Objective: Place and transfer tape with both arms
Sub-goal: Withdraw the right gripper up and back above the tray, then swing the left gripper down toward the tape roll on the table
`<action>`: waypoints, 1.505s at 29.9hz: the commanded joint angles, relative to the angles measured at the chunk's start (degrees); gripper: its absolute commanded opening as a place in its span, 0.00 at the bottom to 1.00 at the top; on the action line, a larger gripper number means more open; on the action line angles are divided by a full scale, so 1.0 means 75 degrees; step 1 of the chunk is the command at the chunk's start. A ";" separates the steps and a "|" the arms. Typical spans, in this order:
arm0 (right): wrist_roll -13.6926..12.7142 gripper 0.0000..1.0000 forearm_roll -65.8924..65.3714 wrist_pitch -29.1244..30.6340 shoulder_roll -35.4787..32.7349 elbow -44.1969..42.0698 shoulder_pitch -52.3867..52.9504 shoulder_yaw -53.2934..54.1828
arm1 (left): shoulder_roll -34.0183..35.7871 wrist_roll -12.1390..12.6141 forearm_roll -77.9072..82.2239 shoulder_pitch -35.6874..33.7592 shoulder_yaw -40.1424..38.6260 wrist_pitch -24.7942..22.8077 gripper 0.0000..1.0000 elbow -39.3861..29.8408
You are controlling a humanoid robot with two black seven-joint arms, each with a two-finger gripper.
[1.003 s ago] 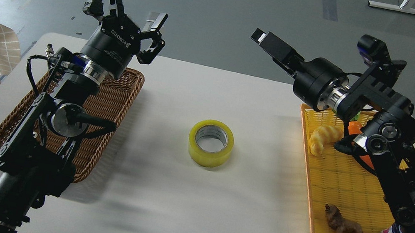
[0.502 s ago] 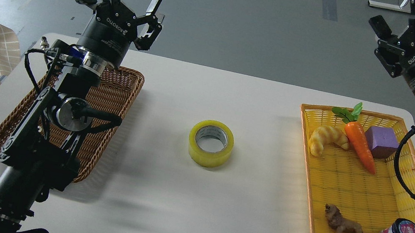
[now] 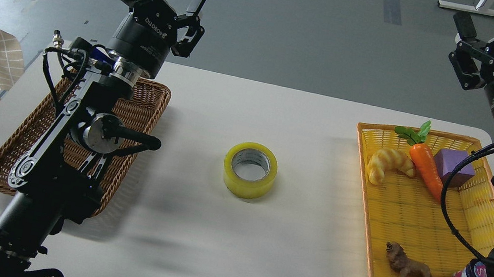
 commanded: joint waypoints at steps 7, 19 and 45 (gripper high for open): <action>-0.0075 1.00 0.0000 0.0001 -0.0001 -0.0195 0.0331 -0.1065 | 0.0731 -0.0811 0.0961 -0.0125 0.0021 -0.0068 0.98 -0.0002; -0.0087 1.00 0.0000 0.0001 -0.0001 -0.0207 0.0519 -0.1148 | 0.0567 -0.0752 0.0856 0.0016 -0.0037 -0.0057 0.98 -0.0002; -0.0228 1.00 -0.0023 -0.0169 -0.0001 -0.0465 0.0507 -0.1194 | 0.0532 -0.0612 0.0996 -0.0077 0.0912 -0.0033 0.98 0.0010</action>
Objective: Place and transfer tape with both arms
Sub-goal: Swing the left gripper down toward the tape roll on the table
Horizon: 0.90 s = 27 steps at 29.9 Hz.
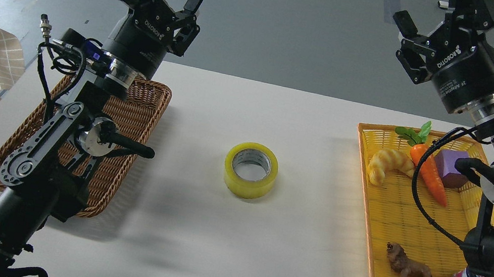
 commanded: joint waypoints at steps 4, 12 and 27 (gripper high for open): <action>-0.0001 1.00 0.0002 -0.0021 0.0000 -0.0067 -0.0054 0.0000 | -0.0064 0.0022 0.0225 -0.0121 0.0116 0.0024 0.98 -0.0030; -0.0001 1.00 -0.0009 -0.0021 0.0000 -0.0091 -0.0101 0.0000 | -0.0006 0.0349 0.4919 -0.0343 0.1286 0.1522 0.98 -0.0124; 0.0011 1.00 0.0003 -0.0044 0.0000 -0.0044 -0.0113 0.0024 | 0.0592 0.1979 0.8440 -0.0403 0.3080 0.1571 0.98 0.0016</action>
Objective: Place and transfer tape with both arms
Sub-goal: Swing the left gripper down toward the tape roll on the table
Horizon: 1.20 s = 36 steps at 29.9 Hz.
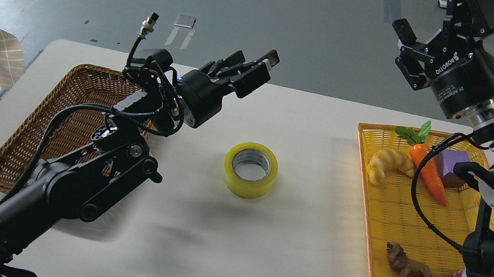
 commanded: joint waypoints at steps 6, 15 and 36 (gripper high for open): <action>0.0008 1.00 -0.0007 -0.0006 0.0001 -0.0031 -0.0029 -0.0010 | -0.0095 0.0320 0.1325 0.0343 0.0691 0.0019 0.98 0.0062; 0.0008 1.00 -0.0007 -0.0006 0.0001 -0.0055 -0.0064 -0.0021 | -0.0037 0.0650 0.1325 0.0529 0.0727 0.0007 0.98 0.0086; -0.0215 1.00 -0.0007 -0.0006 0.0001 -0.0043 0.0076 -0.0021 | 0.0127 0.0765 0.1325 0.0050 0.1312 -0.0133 0.98 0.1070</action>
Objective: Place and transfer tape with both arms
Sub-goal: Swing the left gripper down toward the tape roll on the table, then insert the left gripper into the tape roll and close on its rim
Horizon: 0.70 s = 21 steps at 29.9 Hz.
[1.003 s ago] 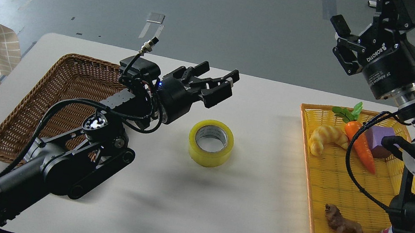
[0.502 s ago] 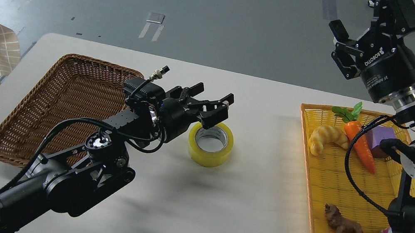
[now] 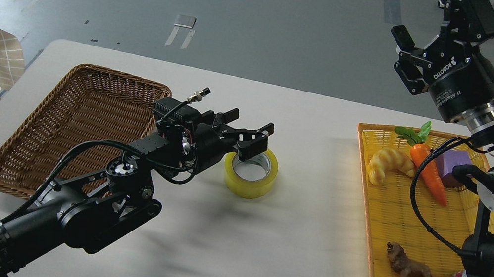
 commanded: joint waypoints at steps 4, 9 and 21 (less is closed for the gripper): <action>-0.0099 1.00 0.0000 0.0001 0.0000 -0.0040 0.0240 0.0001 | 0.0034 0.0333 0.0000 -0.0179 0.0104 -0.0027 0.98 0.0214; -0.0087 1.00 0.0000 0.0001 0.0000 -0.0110 0.0311 0.0001 | 0.0010 0.0380 0.0000 -0.0167 0.0115 -0.0155 0.98 0.0261; -0.0087 1.00 0.0000 0.0001 0.0000 -0.0262 0.0276 0.0001 | 0.0069 0.0415 0.0000 -0.0179 0.0748 -0.0250 0.98 0.0577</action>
